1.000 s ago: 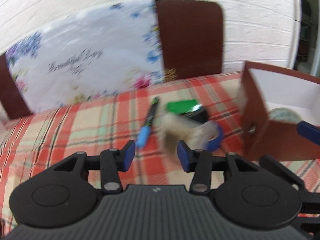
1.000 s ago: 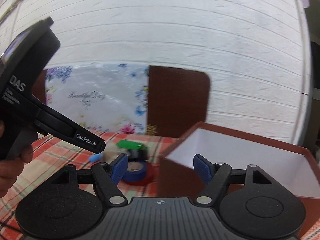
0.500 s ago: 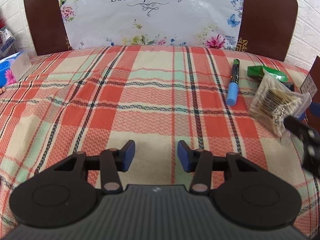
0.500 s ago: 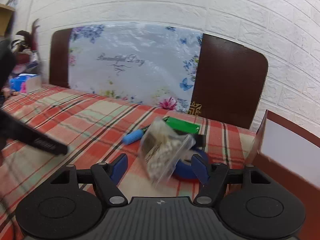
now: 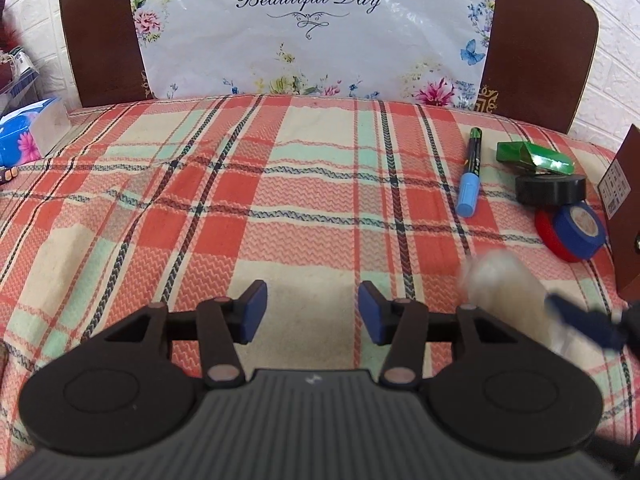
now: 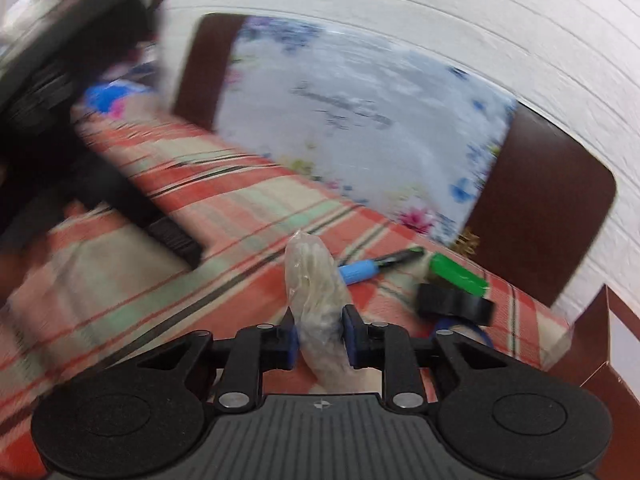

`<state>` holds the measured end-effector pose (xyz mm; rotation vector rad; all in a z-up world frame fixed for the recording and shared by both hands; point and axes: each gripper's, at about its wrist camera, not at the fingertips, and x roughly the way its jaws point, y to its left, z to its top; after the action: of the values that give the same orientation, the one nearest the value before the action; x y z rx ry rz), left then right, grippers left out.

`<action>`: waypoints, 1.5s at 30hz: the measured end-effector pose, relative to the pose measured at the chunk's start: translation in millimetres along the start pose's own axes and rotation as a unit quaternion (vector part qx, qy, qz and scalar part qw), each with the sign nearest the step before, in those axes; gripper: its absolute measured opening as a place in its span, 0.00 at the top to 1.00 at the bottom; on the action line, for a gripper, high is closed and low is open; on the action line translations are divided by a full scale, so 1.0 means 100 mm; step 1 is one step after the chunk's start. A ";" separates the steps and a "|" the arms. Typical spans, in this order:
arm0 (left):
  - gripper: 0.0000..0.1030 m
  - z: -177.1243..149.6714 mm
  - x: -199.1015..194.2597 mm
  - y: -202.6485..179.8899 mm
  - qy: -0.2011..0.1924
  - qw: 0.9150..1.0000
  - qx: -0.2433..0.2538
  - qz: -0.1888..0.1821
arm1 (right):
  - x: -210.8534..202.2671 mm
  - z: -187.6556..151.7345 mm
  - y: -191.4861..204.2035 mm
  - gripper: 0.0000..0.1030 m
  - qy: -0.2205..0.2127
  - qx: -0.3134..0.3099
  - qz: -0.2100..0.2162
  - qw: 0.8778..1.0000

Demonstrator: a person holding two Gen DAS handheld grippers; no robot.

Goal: Organize objects
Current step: 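Grasp the clear bag of cotton swabs with both grippers, then lower the cotton swab bag into the white box and release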

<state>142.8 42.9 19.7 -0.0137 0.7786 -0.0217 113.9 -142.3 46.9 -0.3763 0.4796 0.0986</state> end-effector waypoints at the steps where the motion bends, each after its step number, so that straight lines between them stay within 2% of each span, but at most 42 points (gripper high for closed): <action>1: 0.45 0.00 -0.03 0.01 -0.001 1.000 -0.003 -0.003 | -0.07 -0.02 0.06 0.64 -0.001 -0.010 0.011 1.000; 2: 0.45 0.01 -0.06 0.02 -0.003 1.000 -0.006 -0.006 | -0.13 -0.03 0.10 0.54 -0.002 -0.014 0.024 1.000; 4: 0.44 0.01 -0.12 0.01 -0.006 1.000 -0.006 -0.013 | -0.26 -0.08 0.13 0.44 -0.009 -0.013 0.029 0.999; 8: 0.41 0.02 -0.18 -0.06 -0.001 0.999 -0.008 -0.038 | -0.34 -0.12 0.01 0.38 -0.012 0.025 0.036 0.999; 9: 0.36 0.02 -0.20 -0.07 0.002 0.999 -0.013 -0.050 | -0.33 -0.12 -0.03 0.35 -0.010 0.038 0.037 0.999; 10: 0.28 0.03 -0.22 -0.09 0.003 0.998 -0.017 -0.063 | -0.31 -0.12 -0.07 0.27 -0.009 0.050 0.036 0.998; 11: 0.24 0.03 -0.24 -0.12 0.004 0.997 -0.021 -0.078 | -0.31 -0.14 -0.07 0.20 -0.007 0.062 0.035 0.997; 12: 0.20 0.02 -0.25 -0.16 0.004 0.996 -0.021 -0.090 | -0.28 -0.14 -0.10 0.19 -0.005 0.072 0.037 0.997; 18: 0.20 -0.07 0.00 -0.32 0.047 0.992 -0.021 -0.116 | -0.05 -0.18 -0.18 0.16 0.026 0.103 0.064 0.992; 20: 0.21 -0.09 0.03 -0.29 0.047 0.990 -0.034 -0.129 | 0.05 -0.18 -0.16 0.14 0.038 0.109 0.075 0.991; 21: 0.24 -0.09 0.04 -0.28 0.048 0.989 -0.038 -0.134 | 0.11 -0.18 -0.15 0.14 0.045 0.107 0.077 0.990; 22: 0.35 -0.09 0.04 -0.28 0.048 0.988 -0.040 -0.142 | 0.15 -0.18 -0.15 0.14 0.050 0.108 0.078 0.990; 23: 0.42 -0.08 0.02 -0.28 0.048 0.986 -0.041 -0.153 | 0.17 -0.18 -0.15 0.20 0.050 0.114 0.082 0.989; 24: 0.55 -0.07 0.02 -0.29 0.050 0.984 -0.040 -0.166 | 0.18 -0.17 -0.16 0.25 0.050 0.118 0.087 0.988; 25: 0.59 -0.05 0.00 -0.31 0.052 0.983 -0.039 -0.172 | 0.18 -0.17 -0.17 0.38 0.050 0.120 0.085 0.988; 28: 0.65 0.00 -0.09 -0.45 0.040 0.984 -0.010 -0.171 | 0.12 -0.18 -0.17 0.48 0.041 0.127 0.073 0.988; 29: 0.66 0.03 -0.16 -0.51 0.032 0.984 0.003 -0.173 | 0.08 -0.17 -0.17 0.56 0.035 0.124 0.066 0.990; 30: 0.66 0.07 -0.23 -0.58 0.022 0.984 0.016 -0.174 | 0.03 -0.16 -0.15 0.59 0.026 0.120 0.060 0.991; 34: 0.66 0.28 -0.56 -0.88 -0.034 0.977 0.060 -0.201 | -0.27 -0.09 -0.21 0.60 -0.020 0.105 0.001 0.994; 40: 0.67 0.56 -0.98 -1.61 -0.097 0.953 0.121 -0.260 | -0.75 -0.05 -0.71 0.60 -0.085 0.135 -0.094 0.983; 45: 0.67 0.57 -1.05 -2.40 -0.102 0.935 0.179 -0.290 | -1.04 -0.26 -1.18 0.60 -0.101 0.156 -0.173 0.967</action>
<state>104.3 -194.3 138.8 0.0990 0.5315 -0.7146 31.4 -261.8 112.8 -0.1340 0.2157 -0.2731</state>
